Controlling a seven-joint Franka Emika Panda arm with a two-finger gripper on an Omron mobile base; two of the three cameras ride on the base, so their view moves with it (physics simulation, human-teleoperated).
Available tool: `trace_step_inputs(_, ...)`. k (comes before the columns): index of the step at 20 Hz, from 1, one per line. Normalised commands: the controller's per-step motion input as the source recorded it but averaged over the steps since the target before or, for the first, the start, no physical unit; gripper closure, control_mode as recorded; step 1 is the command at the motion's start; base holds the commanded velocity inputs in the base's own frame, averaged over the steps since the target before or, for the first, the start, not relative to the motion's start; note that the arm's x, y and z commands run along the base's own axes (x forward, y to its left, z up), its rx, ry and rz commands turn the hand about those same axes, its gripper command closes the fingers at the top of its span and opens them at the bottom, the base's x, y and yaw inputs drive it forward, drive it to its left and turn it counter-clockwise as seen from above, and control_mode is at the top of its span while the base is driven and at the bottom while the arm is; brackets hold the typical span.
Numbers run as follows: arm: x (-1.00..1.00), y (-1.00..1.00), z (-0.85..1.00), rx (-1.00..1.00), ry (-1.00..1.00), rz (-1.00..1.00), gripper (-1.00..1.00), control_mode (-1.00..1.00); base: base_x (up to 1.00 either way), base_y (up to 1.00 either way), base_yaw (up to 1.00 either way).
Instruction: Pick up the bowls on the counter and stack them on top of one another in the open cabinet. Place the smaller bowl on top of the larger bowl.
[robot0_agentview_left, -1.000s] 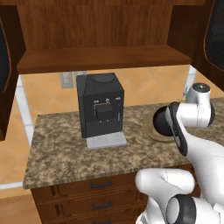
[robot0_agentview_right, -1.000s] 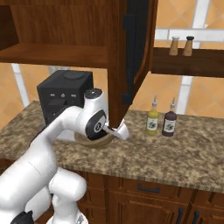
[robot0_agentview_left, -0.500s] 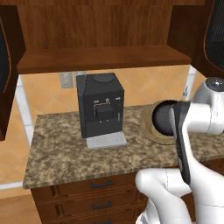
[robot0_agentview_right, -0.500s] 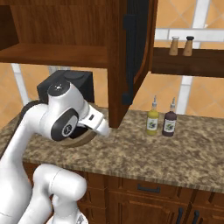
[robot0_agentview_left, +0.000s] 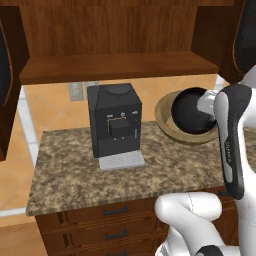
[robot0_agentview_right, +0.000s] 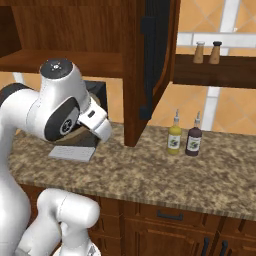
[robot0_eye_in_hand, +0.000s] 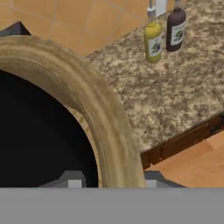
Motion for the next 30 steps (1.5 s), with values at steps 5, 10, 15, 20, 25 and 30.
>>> trace_step_inputs(5,-0.02,0.18,0.5,0.26,-0.14,-0.02,1.0,-1.0,0.0,0.0,0.0)
trace_step_inputs(10,0.25,0.27,0.24,0.1,-0.3,-0.16,1.0,-1.0,0.0,0.0,0.0)
trace_step_inputs(15,0.9,0.6,0.15,0.07,-0.05,-0.23,1.0,-1.0,0.0,0.0,0.0)
trace_step_inputs(20,0.93,0.26,0.69,0.15,0.02,-0.19,1.0,-1.0,0.0,0.0,0.0)
trace_step_inputs(25,0.9,0.0,0.51,0.11,0.0,-0.13,1.0,-1.0,0.0,0.0,0.0)
trace_step_inputs(30,1.0,0.0,-0.05,0.0,0.12,-0.08,1.0,-1.0,0.0,0.0,0.0)
